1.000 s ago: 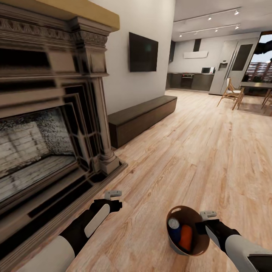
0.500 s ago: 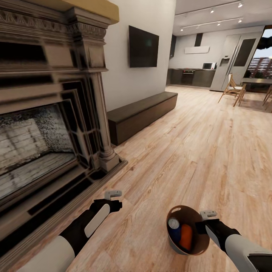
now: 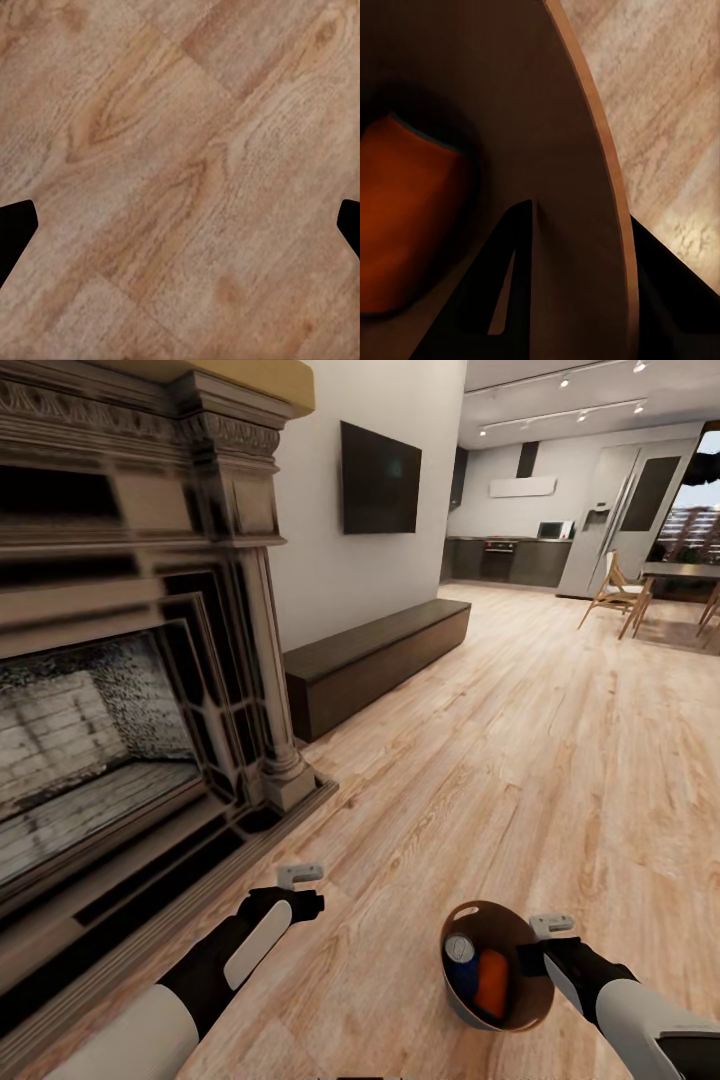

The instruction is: Put the three can of soda from the living room inside the tash can in the kitchen.

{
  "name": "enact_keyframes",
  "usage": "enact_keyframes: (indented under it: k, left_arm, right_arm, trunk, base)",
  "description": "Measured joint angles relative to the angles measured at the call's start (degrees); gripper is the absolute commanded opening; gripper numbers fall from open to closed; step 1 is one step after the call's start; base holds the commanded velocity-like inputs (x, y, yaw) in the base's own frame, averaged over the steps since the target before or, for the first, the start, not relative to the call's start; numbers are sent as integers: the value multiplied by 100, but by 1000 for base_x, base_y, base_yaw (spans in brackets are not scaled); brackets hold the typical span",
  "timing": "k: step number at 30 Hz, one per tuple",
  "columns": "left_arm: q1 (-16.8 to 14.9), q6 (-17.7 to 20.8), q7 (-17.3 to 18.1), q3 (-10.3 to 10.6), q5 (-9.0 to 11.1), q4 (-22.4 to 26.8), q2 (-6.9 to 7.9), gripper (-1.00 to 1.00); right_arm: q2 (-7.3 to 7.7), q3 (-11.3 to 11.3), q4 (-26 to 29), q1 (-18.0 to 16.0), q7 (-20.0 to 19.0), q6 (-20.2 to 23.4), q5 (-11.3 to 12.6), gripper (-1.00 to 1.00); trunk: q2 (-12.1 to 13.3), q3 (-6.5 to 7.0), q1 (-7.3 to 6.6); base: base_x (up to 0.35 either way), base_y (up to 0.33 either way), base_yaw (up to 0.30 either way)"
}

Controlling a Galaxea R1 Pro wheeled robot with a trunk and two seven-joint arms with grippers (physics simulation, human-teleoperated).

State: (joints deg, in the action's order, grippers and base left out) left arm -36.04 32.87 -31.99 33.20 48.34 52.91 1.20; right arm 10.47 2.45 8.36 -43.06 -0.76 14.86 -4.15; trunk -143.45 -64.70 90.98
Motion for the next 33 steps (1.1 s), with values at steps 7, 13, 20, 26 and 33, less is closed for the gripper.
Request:
enact_keyframes:
  k: [7, 13, 20, 26, 33]
  left_arm:
    - [1, 0, 0, 2, 0, 11, -5, 100]
    - [0, 0, 6, 0, 0, 38, -3, 100]
    - [4, -1, 32, 2, -7, 72, -2, 100]
    - [2, 0, 36, 3, -9, 77, -5, 100]
    - [7, -6, 97, 4, -9, 72, 1, 100]
  right_arm:
    - [4, 16, 0, 0, -1, -1, 22, -100]
    - [1, -22, -72, 8, -26, -1, 6, 100]
    - [-1, -17, -72, 8, -29, -1, -14, 100]
    - [-1, -16, -72, 8, -29, -1, -16, 100]
    - [-1, -16, -71, 8, -29, -2, -11, 100]
  trunk:
    - [0, 0, 1]
    - [1, -1, 108]
    - [7, 109, 95]
    - [15, 242, 80]
    - [139, 384, 5]
  base:
    - [0, 0, 0]
    - [0, 0, 0]
    - [0, 0, 0]
    - [0, 0, 0]
    - [0, 0, 0]
